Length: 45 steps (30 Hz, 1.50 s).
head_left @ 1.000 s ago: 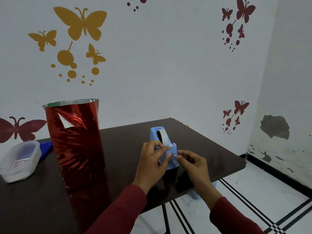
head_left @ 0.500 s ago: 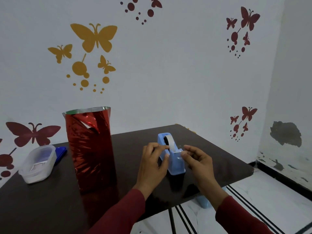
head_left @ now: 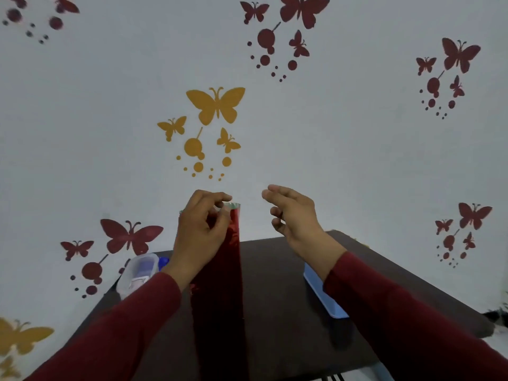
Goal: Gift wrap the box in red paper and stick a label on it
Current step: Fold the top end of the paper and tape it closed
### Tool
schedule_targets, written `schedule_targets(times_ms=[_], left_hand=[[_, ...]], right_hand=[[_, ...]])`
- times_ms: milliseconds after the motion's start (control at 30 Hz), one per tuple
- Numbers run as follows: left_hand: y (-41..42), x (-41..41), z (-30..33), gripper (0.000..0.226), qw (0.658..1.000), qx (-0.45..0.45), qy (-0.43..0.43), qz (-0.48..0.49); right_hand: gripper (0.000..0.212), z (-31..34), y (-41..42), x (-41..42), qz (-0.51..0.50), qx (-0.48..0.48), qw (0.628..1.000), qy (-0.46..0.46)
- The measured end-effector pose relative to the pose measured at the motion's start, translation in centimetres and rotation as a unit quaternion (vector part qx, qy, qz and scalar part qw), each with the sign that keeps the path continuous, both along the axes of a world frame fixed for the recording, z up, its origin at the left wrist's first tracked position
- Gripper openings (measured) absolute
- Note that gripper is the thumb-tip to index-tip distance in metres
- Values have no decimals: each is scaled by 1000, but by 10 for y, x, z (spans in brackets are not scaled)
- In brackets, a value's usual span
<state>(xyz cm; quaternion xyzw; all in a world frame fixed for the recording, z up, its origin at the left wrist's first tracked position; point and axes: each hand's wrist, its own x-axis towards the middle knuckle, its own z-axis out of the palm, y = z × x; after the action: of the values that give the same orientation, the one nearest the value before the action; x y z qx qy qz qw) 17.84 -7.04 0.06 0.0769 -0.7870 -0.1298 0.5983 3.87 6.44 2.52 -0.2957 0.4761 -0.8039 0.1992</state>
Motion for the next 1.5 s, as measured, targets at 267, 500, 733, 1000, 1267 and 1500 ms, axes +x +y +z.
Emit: schedule_targets(times_ms=[267,500,733,1000,1267,1500], left_hand=[[-57,46,4,20,980,159,52,112],[-72,44,-13,9,894,447,-28,-16],[-71,35,-11,13,864,477,-130,-92],[-73,45,-5,41,839,478,-224,-127],[-66,41,-10,58,846,461,-238,-122],[-61,42,-13,58,853,457,-220,-122]], right_hand=[[21,38,-46,37,33,52,997,57],[16,47,-64,41,23,106,993,50],[10,46,-67,32,21,214,976,27],[17,44,-77,34,29,238,970,23],[20,24,-94,45,-30,294,949,105],[23,9,-93,52,-64,280,953,97]])
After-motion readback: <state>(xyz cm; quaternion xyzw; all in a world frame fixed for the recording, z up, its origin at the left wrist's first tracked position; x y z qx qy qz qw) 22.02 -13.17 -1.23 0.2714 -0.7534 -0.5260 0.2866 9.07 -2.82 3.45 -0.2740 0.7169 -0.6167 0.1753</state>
